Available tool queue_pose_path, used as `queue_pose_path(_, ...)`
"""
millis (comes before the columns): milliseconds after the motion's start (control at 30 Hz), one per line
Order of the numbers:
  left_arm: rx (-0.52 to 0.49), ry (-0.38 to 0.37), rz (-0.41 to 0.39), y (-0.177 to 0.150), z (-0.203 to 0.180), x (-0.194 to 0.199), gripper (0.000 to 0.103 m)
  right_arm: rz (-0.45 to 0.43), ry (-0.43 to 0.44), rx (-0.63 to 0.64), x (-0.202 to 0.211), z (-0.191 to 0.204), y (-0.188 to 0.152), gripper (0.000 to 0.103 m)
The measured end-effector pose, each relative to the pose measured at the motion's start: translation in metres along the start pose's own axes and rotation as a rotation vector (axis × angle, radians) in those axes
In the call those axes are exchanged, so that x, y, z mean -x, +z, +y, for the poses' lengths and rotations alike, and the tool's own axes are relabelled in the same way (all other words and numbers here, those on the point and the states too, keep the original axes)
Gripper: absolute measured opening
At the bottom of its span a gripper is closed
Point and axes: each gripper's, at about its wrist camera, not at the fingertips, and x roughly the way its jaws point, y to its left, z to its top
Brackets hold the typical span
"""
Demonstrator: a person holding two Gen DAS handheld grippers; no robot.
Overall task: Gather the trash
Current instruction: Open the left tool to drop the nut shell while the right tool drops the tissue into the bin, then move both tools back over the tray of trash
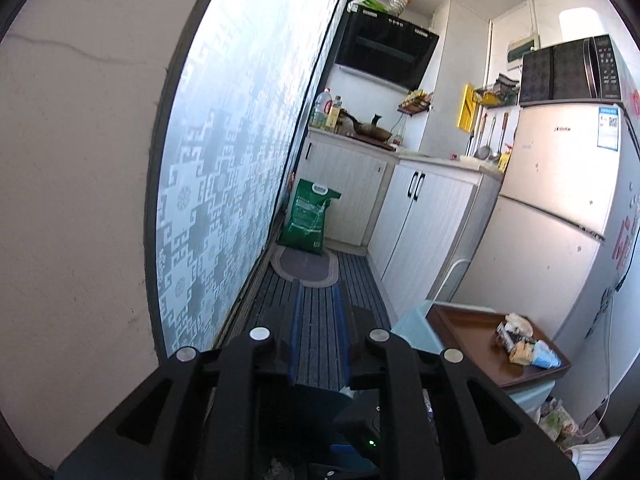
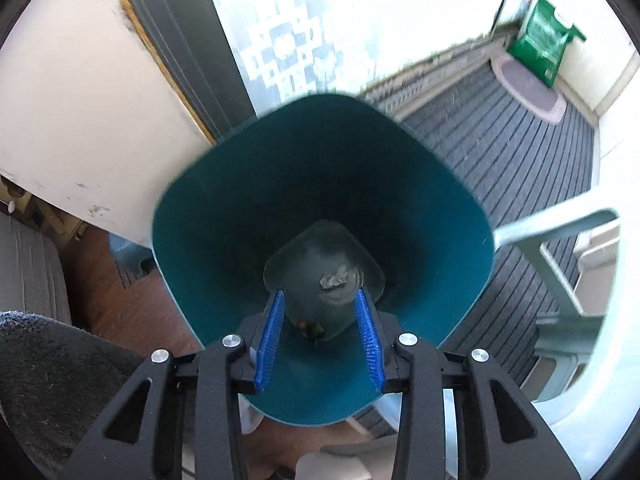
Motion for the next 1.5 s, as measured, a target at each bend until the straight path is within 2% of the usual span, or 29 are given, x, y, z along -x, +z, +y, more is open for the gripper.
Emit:
queue_pose_path(200, 0.021, -0.006, -0.025, 0.003, -0.006, 0.002, 0.022, -0.169, -0.017, -0.012, 0.056, -0.003, 0.009, 0.022)
queue_pose_path(400, 0.036, -0.001, -0.05, 0.004, -0.016, 0.003, 0.023, -0.341, -0.117, -0.033, 0.125, -0.014, 0.012, 0.021)
queue_pose_path(567, 0.024, -0.01, -0.068, 0.006, -0.032, 0.001, 0.033, -0.433, -0.208, -0.072, 0.164, -0.04, 0.0, 0.021)
queue_pose_path(700, -0.008, -0.021, -0.044, 0.001, -0.049, -0.009, 0.034, -0.471, -0.235, -0.12, 0.183, -0.069, -0.019, 0.02)
queue_pose_path(900, -0.084, -0.058, 0.05, -0.01, -0.088, -0.036, 0.036, -0.505, -0.26, -0.197, 0.206, -0.108, -0.051, 0.02)
queue_pose_path(933, -0.096, -0.073, 0.064, -0.013, -0.096, -0.04, 0.041, -0.507, -0.26, -0.209, 0.21, -0.114, -0.058, 0.02)
queue_pose_path(1000, -0.12, -0.087, 0.085, -0.019, -0.112, -0.046, 0.044, -0.517, -0.262, -0.231, 0.219, -0.128, -0.073, 0.02)
queue_pose_path(1067, -0.143, -0.113, 0.109, -0.025, -0.127, -0.054, 0.047, -0.53, -0.251, -0.237, 0.223, -0.135, -0.083, 0.02)
queue_pose_path(1233, -0.179, -0.147, 0.181, -0.041, -0.158, -0.075, 0.048, -0.534, -0.25, -0.237, 0.239, -0.155, -0.111, 0.02)
queue_pose_path(1367, -0.18, -0.173, 0.26, -0.054, -0.178, -0.095, 0.05, -0.53, -0.24, -0.251, 0.245, -0.168, -0.131, 0.038)
queue_pose_path(1500, -0.202, -0.202, 0.327, -0.068, -0.199, -0.112, 0.052, -0.529, -0.243, -0.291, 0.253, -0.187, -0.156, 0.039)
